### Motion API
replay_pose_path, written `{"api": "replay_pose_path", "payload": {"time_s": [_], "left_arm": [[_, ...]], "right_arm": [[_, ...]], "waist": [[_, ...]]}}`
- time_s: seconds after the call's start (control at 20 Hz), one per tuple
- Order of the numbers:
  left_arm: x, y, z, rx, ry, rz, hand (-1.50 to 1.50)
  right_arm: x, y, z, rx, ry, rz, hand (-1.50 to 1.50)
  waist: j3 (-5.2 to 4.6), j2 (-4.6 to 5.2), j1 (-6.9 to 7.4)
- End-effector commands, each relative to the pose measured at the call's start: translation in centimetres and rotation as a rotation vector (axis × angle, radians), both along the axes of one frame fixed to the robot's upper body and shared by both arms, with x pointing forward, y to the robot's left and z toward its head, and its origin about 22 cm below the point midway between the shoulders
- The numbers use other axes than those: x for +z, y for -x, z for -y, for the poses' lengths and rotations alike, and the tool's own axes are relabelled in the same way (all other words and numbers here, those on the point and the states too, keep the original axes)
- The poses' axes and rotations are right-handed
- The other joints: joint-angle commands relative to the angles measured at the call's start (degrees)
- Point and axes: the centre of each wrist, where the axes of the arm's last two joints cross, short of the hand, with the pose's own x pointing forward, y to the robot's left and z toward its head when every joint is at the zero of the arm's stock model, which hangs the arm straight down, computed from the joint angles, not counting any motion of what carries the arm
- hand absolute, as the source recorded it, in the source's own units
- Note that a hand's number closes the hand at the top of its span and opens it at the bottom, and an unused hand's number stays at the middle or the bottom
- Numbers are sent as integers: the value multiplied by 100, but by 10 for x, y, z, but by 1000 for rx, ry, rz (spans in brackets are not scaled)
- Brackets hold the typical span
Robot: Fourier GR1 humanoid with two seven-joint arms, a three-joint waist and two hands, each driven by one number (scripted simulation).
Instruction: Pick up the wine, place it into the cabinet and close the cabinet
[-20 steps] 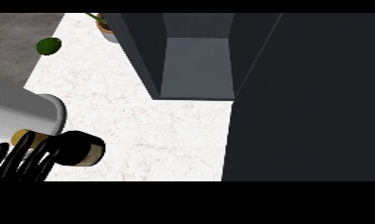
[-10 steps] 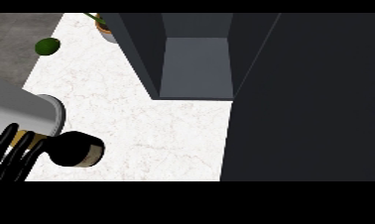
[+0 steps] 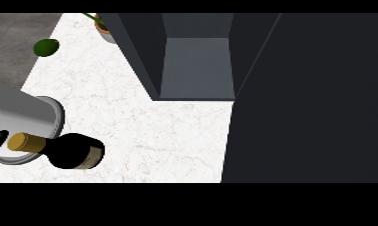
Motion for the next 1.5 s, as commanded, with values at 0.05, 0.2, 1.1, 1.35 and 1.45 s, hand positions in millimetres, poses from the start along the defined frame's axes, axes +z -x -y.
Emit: {"api": "replay_pose_path", "payload": {"time_s": [0.05,0.2,1.1,1.35,1.45], "left_arm": [[9,7,-12,51,23,59,-150],[0,4,-34,78,-1,32,-150],[-97,-65,-80,89,-60,-111,-150],[-145,-62,-74,80,-63,-168,-150],[-146,-69,-91,82,-59,-198,-150]], "right_arm": [[10,13,-4,18,-17,27,-150],[16,21,5,25,-23,20,-150],[11,2,-9,7,-26,6,-150],[14,9,-8,32,-26,6,-150],[23,20,9,21,-31,37,-150]], "waist": [[-2,4,-7],[-2,6,-20],[-3,18,-50],[-3,16,-50],[-2,18,-75]]}}
